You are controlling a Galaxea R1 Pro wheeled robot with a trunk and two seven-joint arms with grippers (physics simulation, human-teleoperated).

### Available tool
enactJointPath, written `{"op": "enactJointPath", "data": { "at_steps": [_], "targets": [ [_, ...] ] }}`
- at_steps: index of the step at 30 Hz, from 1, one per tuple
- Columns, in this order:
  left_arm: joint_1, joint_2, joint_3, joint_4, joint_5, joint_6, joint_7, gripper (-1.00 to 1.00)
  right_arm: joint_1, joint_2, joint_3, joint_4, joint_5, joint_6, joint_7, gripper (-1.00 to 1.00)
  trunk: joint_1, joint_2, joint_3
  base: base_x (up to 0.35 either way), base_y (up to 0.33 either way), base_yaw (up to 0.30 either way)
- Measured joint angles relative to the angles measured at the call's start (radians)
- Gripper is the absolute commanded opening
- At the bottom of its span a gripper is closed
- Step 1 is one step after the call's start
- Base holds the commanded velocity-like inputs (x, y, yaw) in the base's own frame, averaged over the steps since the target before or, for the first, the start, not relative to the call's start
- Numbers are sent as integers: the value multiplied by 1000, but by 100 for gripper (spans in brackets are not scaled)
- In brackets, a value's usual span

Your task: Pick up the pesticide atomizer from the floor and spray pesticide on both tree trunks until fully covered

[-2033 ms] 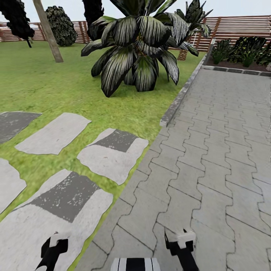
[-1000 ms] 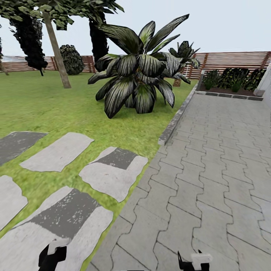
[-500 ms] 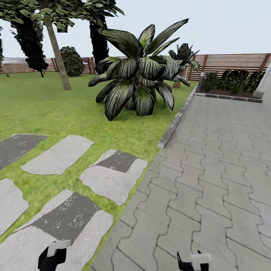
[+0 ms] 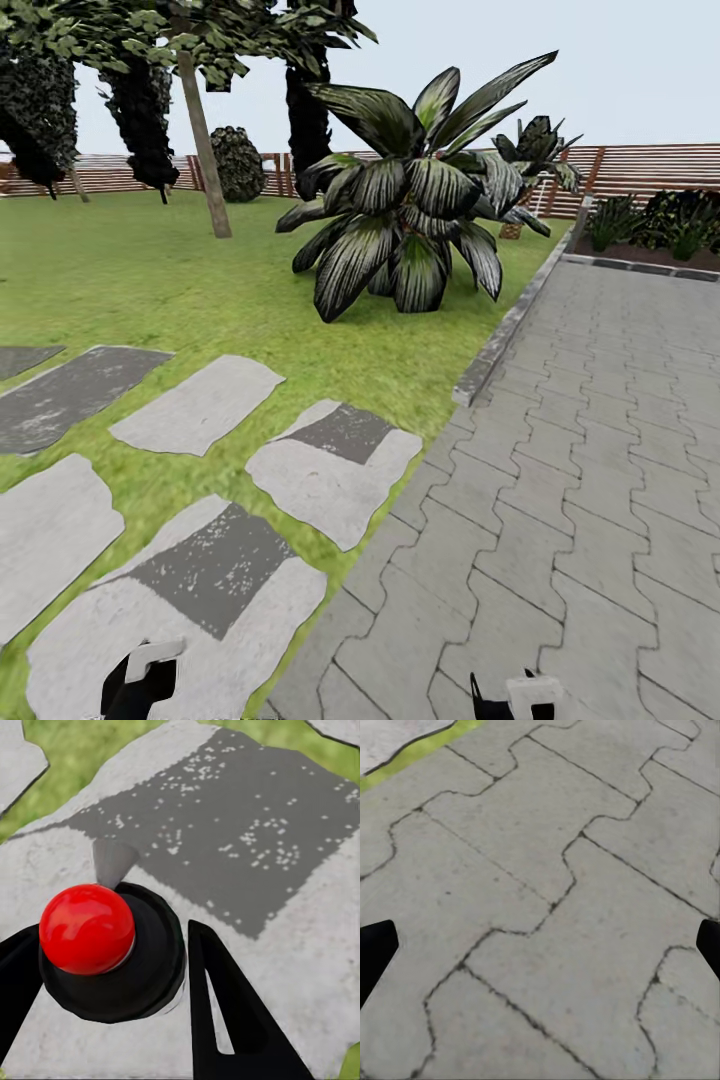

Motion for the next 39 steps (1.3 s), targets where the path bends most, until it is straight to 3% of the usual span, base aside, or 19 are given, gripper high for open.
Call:
{"op": "enactJointPath", "data": {
  "at_steps": [9, 20, 39],
  "targets": [
    [1, -3, 0, 0, -1, -1, 0, -100, 0, 0, 0, 3, 0, 0, 0, 100, -8, 14, 8, 15, 0, 277],
    [3, -3, 0, 0, 0, -4, 1, -100, 0, 0, 0, 4, 0, 0, 0, 100, -8, 14, 13, 298, 47, 271],
    [9, -3, 0, 0, 0, -9, 1, -100, 0, 0, 0, 5, 2, 2, 4, 100, -8, 14, 13, 335, 83, 19]
  ]
}}
